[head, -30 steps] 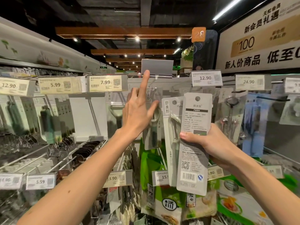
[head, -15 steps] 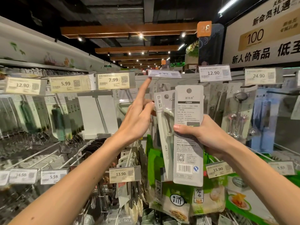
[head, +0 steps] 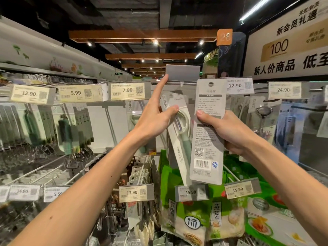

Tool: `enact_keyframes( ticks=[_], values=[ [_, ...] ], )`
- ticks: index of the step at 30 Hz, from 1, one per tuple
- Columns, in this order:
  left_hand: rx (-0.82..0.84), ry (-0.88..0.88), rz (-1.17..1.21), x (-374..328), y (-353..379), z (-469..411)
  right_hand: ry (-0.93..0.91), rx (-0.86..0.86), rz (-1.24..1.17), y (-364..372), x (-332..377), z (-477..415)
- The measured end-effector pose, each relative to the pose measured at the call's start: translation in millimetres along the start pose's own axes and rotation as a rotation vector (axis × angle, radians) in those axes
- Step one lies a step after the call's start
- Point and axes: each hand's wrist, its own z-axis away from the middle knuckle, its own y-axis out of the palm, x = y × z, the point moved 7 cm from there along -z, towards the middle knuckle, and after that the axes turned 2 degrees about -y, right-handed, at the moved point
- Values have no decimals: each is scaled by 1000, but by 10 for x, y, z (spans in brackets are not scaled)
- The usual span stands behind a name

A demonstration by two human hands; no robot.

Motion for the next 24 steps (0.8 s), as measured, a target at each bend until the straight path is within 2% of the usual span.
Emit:
enact_keyframes(
  ticks=[2,9,14,17,20,24],
  values=[
    [-6,7,-63,-19,22,2,12,-35,2,-60,-36,4],
    [-7,60,-169,-36,119,-1,59,-4,-31,-72,-163,121],
    [-125,171,-348,55,107,-74,79,17,-30,26,-237,201],
    [-177,172,-425,117,151,-116,98,4,1,52,-285,217],
    [-223,154,-451,146,206,-154,153,66,-98,81,-345,248],
    [-287,179,-530,161,177,-157,174,18,11,-12,-412,335]
  ],
)
